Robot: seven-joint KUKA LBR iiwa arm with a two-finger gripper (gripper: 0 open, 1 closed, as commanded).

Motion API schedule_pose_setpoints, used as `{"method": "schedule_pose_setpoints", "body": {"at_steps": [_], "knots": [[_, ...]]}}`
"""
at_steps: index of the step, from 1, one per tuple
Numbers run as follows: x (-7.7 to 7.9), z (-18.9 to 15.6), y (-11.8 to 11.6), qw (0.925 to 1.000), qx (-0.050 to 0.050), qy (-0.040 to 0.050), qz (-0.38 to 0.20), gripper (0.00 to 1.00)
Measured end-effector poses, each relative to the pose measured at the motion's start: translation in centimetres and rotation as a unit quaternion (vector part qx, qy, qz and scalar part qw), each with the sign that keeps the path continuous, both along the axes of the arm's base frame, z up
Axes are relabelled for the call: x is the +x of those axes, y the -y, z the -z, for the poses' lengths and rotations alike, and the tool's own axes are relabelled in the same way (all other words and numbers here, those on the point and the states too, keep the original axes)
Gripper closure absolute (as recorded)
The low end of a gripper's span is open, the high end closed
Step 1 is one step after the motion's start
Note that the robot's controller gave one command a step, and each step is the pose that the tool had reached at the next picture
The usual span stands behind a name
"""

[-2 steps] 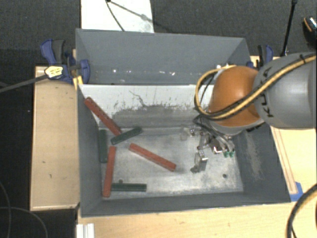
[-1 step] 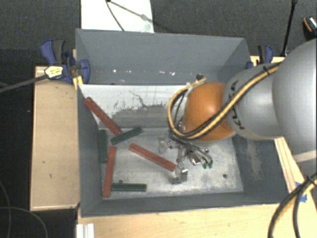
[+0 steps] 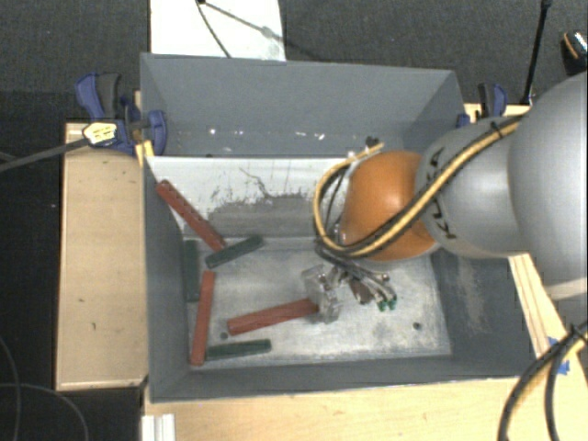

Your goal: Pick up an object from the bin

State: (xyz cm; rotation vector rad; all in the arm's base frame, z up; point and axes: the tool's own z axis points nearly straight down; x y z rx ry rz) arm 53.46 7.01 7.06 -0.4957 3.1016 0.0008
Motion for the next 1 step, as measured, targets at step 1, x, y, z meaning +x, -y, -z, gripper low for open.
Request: {"method": "schedule_pose_setpoints", "body": {"at_steps": [1], "knots": [[-3.49,-13.78,-3.13,0.9999,0.001,0.0041,0.016,1.00]]}}
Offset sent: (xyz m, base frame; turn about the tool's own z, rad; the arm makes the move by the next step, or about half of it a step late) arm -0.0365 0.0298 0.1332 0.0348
